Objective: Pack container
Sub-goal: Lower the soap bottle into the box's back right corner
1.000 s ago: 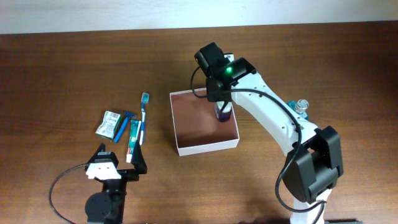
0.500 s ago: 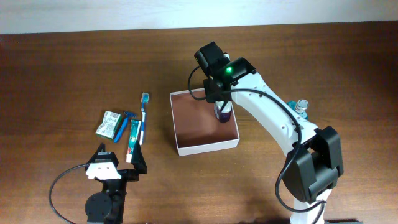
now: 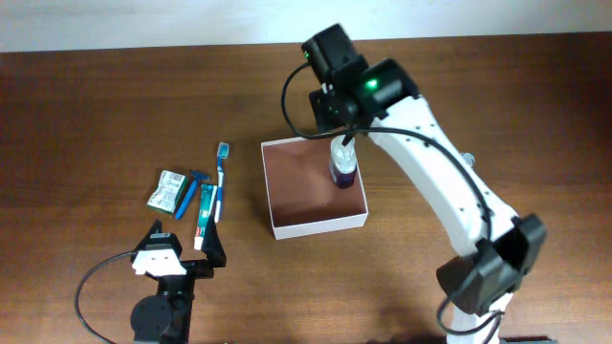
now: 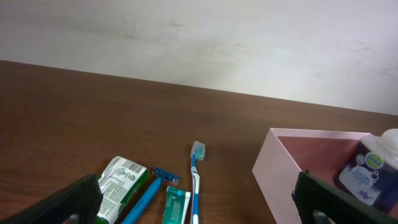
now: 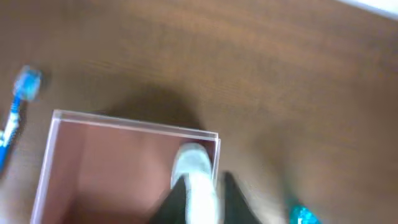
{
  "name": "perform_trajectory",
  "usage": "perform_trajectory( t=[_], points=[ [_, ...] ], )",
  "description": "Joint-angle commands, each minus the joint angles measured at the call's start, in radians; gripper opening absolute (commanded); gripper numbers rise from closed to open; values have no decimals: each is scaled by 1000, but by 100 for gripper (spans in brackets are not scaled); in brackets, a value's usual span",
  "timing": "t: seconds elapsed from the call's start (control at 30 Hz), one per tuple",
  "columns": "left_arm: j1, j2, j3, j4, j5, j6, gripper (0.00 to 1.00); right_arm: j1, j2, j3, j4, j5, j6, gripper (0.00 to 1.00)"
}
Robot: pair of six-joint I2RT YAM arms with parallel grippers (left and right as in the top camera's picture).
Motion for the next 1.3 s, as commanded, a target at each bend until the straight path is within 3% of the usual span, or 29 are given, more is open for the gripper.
perform_trajectory(
  t=[0.0, 0.13, 0.27, 0.57, 0.77, 0.93, 1.27],
  points=[
    [3, -9, -6, 2, -7, 16, 100, -3, -59, 69, -121, -84, -11, 4],
    [3, -9, -6, 1, -7, 16, 100, -2, -55, 41, -336, -123, -10, 4],
    [3, -9, -6, 2, -7, 16, 99, 14, -55, -58, -429, -192, -11, 4],
    [3, -9, -6, 1, -7, 16, 99, 113, -55, -320, -264, -195, -34, 4],
    [3, -9, -6, 2, -7, 16, 99, 159, -55, -484, -142, -182, -227, 4],
    [3, -9, -6, 1, -7, 16, 99, 161, -55, -588, -84, -9, -259, 4],
    [3, -9, -6, 2, -7, 16, 99, 160, -55, -608, -2, 16, -532, 4]
  ],
)
